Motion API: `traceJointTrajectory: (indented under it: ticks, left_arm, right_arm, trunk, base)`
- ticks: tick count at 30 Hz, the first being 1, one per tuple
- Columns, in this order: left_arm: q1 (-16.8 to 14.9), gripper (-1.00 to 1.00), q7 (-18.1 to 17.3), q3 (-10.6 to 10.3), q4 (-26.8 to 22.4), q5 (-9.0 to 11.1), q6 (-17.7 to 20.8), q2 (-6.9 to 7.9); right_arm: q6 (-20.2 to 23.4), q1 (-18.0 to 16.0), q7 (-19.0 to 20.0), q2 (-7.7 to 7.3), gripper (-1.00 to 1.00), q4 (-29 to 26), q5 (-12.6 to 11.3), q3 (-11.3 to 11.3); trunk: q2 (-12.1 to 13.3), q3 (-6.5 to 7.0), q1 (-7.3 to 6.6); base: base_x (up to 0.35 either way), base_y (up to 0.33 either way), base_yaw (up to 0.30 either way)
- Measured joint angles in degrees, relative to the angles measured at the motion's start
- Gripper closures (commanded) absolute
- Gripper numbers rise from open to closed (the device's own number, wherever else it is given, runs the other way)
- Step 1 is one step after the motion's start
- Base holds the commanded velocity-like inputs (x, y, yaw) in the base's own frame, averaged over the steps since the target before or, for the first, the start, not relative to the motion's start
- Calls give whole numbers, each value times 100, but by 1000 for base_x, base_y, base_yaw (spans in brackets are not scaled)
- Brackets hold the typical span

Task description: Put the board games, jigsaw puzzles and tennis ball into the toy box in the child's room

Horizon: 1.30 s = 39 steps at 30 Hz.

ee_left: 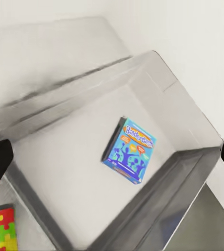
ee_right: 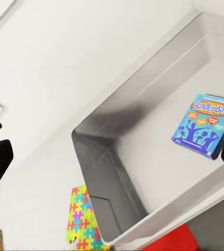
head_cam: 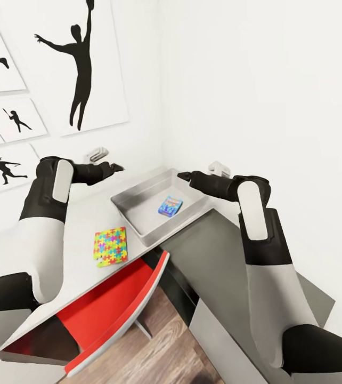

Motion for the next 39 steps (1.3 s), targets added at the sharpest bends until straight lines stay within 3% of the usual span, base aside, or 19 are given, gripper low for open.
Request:
traceJointTrajectory:
  ticks: [5,9,17,22,24,25,32,35,39]
  left_arm:
    - [145,-100,-527,40,-64,58,13,516]
    - [274,-100,-1121,47,-84,124,13,968]
    - [641,-100,-2780,48,-103,156,9,1894]
    - [947,-100,-4029,33,-107,146,17,2445]
    - [1089,-100,-4526,30,-108,131,19,2636]
    - [1092,-100,-4534,30,-108,134,20,2638]
    - [1650,-100,-5963,27,-112,91,13,3227]
    - [1928,-100,-6399,37,-113,78,7,3440]
    - [2203,-100,-6737,58,-113,68,2,3603]
  right_arm:
    - [29,402,22,0,-100,-439,-304,1]
    - [29,671,31,-3,-100,-653,-693,3]
    - [30,1181,124,-474,-100,-831,-1640,7]
    - [29,1518,525,-730,-100,-856,-2159,3]
    - [28,1638,790,-818,-100,-860,-2269,2]
    - [28,1639,795,-819,-100,-860,-2272,2]
    - [31,2030,1912,-1088,-100,-876,-2523,-4]
    - [22,2261,2387,-1196,-100,-878,-2539,-25]
    - [12,2526,2787,-1303,-100,-880,-2539,-147]
  trunk:
    - [0,46,0]
    - [0,82,0]
    - [0,155,0]
    - [0,200,0]
    - [0,219,0]
    - [0,228,0]
    - [0,291,0]
    - [0,318,0]
    - [0,354,0]
  base:
    - [0,0,-76]
    - [0,0,-77]
    - [0,0,-33]
    - [0,0,-7]
    - [0,0,-3]
    - [0,0,-3]
    - [0,0,-1]
    - [0,0,0]
    - [0,0,0]
